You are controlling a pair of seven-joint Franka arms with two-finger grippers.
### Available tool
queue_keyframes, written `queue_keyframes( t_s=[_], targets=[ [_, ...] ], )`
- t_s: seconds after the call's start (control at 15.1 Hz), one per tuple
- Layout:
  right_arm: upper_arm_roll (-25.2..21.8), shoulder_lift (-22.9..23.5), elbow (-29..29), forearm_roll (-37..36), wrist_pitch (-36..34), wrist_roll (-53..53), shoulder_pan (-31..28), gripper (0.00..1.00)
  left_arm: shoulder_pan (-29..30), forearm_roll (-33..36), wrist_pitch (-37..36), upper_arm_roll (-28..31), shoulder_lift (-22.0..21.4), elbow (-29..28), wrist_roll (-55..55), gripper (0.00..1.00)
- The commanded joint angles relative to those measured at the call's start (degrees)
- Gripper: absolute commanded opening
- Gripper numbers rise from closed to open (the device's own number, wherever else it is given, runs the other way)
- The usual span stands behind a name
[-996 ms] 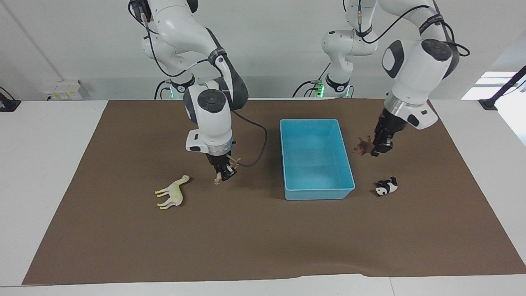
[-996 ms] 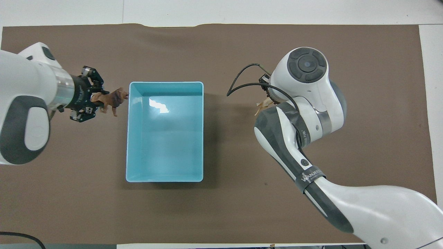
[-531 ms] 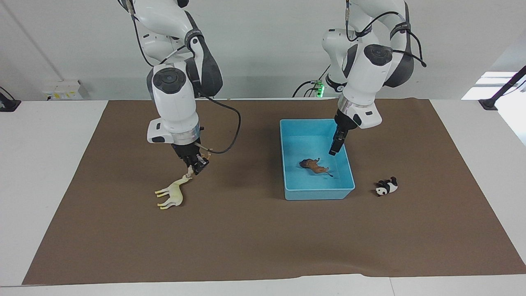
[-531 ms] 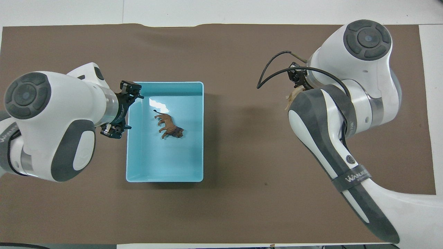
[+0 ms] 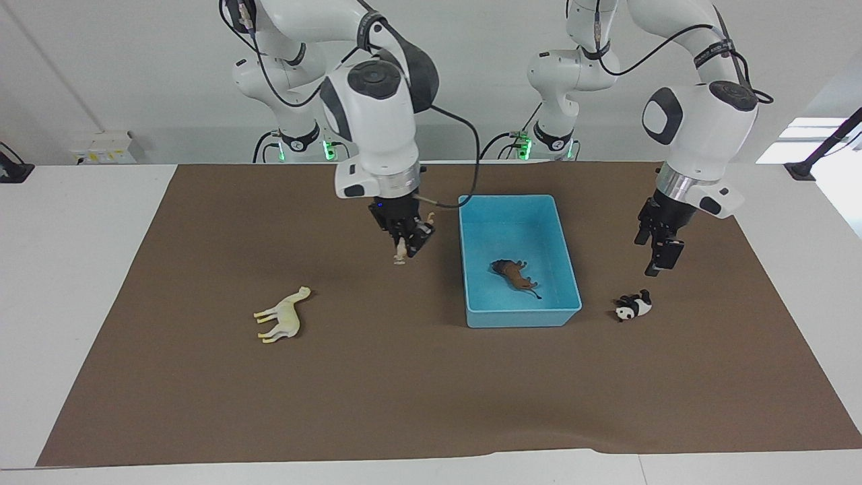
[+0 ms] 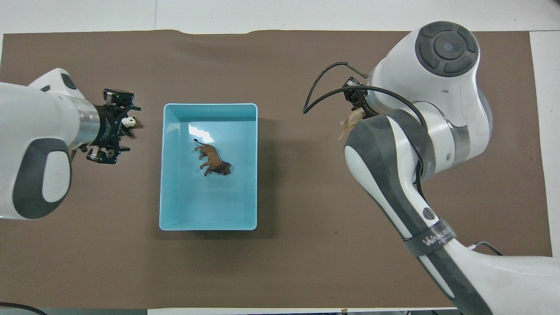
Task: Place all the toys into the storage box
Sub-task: 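Lower the horse into the box with the right gripper and release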
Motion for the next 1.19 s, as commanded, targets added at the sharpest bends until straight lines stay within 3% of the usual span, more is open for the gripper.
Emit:
queue_keyframes(
  t_s=[0.0, 0.13, 0.4, 0.46, 0.53, 0.66, 0.8, 0.93, 1.13],
  targets=[
    [-0.90, 13.70, 15.39, 0.29, -1.27, 5.84, 4.84, 0.00, 1.48, -0.32, 5.93, -0.55, 4.37, -0.28, -0.44, 1.00],
    [-2.91, 19.87, 20.69, -0.33, -0.39, 8.23, 8.89, 0.00, 4.12, -0.32, 8.14, -0.55, 6.58, -0.20, -0.87, 1.00],
    [-3.28, 22.62, 19.83, -0.59, 4.62, 12.01, 13.82, 0.00, 4.39, -0.32, 11.66, -0.55, 9.48, -0.37, -7.72, 1.00],
    [-3.28, 22.19, 18.96, -1.98, 4.89, 12.02, 14.18, 0.87, 4.48, -0.24, 11.66, -0.55, 9.83, -0.37, -7.73, 1.00],
    [-3.28, 22.09, 19.04, -2.87, 3.93, 12.71, 14.27, 1.00, 4.65, -0.32, 12.18, -0.55, 11.14, -0.29, -7.73, 1.00],
    [-3.45, 22.09, 19.39, -2.96, 2.26, 14.47, 13.48, 1.00, 3.96, -0.24, 14.29, -0.46, 14.66, -0.28, -8.00, 1.00],
    [-3.80, 21.48, 19.74, -2.96, 0.16, 14.39, 12.52, 1.00, 4.56, -0.24, 13.69, -0.46, 15.29, -0.28, -8.26, 1.00],
    [-3.81, 17.64, 19.57, -3.31, -3.53, 12.91, 8.40, 1.00, 4.22, -0.24, 14.03, -0.55, 15.29, -0.90, -8.61, 1.00],
    [-3.81, 12.79, 18.69, -2.96, -7.75, -0.23, 2.16, 1.00, 3.51, -0.24, 16.05, -0.55, 16.42, -1.42, -9.75, 1.00]
  ],
)
